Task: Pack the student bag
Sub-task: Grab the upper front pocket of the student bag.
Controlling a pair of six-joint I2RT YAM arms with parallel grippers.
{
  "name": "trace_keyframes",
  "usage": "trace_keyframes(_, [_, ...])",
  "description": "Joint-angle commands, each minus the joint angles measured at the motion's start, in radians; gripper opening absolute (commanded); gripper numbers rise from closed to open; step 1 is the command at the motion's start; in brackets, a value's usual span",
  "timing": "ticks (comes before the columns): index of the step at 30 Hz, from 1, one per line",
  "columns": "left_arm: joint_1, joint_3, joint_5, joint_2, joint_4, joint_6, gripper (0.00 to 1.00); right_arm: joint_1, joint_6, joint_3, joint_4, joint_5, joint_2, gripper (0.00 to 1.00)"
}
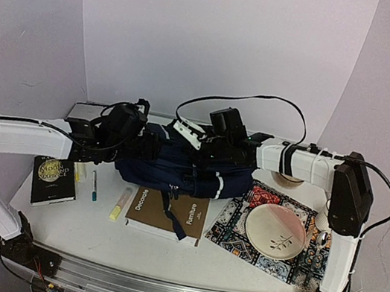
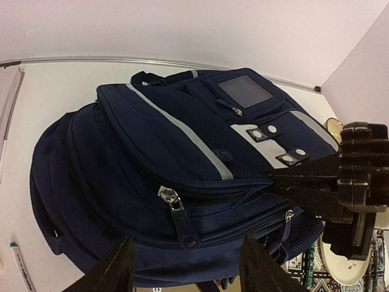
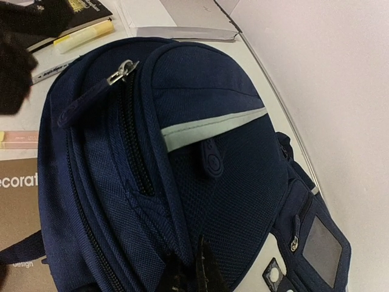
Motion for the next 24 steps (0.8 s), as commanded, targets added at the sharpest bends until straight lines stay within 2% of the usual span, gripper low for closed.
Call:
trace_keyframes(1, [-0.023,0.074,-0.104,0.056,-0.010,-0.013,0.58,0.016,0.036,0.071,0.061,-0.009,0.000,0.00])
trace_keyframes(11, [-0.037,0.073,-0.207,0.122,-0.063,-0.014,0.56,0.019,0.038,0.078,0.059,-0.010,0.002,0.00])
trace_keyframes(13, [-0.037,0.075,-0.226,0.132,-0.065,-0.002,0.54,0.019,0.038,0.080,0.059,-0.014,0.004,0.00])
trace_keyframes(15, [-0.037,0.085,-0.244,0.140,-0.075,0.015,0.47,0.019,0.039,0.080,0.058,-0.016,0.003,0.00])
trace_keyframes(18, [-0.036,0.101,-0.263,0.125,-0.088,0.041,0.29,0.020,0.035,0.073,0.056,-0.015,-0.002,0.00])
trace_keyframes(23, [-0.037,0.114,-0.247,0.088,-0.089,0.103,0.03,0.020,0.023,0.064,0.054,-0.016,-0.011,0.00])
trace_keyframes(24, [-0.036,0.116,-0.240,0.082,-0.088,0.117,0.00,0.020,0.020,0.064,0.054,-0.016,-0.011,0.00])
